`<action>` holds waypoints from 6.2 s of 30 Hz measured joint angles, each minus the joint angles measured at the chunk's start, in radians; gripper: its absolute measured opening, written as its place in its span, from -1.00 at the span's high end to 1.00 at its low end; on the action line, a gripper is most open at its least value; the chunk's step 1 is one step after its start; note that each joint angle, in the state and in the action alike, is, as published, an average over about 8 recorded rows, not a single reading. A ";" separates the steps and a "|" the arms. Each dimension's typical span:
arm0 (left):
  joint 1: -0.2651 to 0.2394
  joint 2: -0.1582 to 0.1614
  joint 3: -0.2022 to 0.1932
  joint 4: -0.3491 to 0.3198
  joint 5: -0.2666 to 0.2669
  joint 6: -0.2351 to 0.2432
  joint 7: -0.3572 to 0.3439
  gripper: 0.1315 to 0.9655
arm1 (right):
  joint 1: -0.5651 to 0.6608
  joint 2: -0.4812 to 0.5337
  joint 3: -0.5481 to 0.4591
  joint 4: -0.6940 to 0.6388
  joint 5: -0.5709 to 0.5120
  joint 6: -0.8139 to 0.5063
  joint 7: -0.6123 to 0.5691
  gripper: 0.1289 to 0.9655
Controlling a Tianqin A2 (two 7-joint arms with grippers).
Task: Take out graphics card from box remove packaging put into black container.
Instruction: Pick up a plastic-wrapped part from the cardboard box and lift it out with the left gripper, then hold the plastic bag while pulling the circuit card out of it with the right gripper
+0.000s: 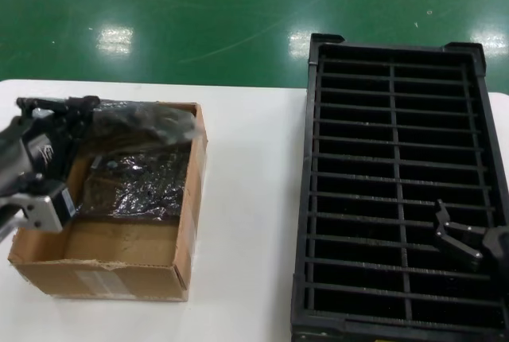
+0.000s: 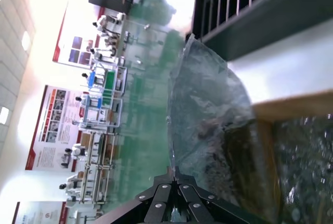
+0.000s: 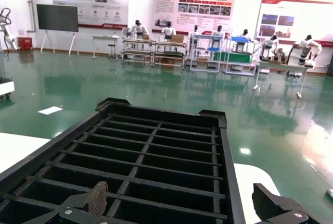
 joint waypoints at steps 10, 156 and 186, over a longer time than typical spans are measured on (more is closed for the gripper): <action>0.160 -0.021 -0.035 -0.146 -0.077 -0.020 0.007 0.98 | 0.000 0.000 0.000 0.000 0.000 0.000 0.000 -1.00; 0.226 -0.026 0.050 -0.181 -0.116 -0.055 0.105 0.98 | 0.647 -0.041 -0.424 -0.451 -0.105 -0.671 0.017 0.99; 0.226 -0.026 0.050 -0.181 -0.116 -0.055 0.105 0.98 | 0.595 0.031 -0.419 -0.341 -0.066 -0.785 0.109 0.99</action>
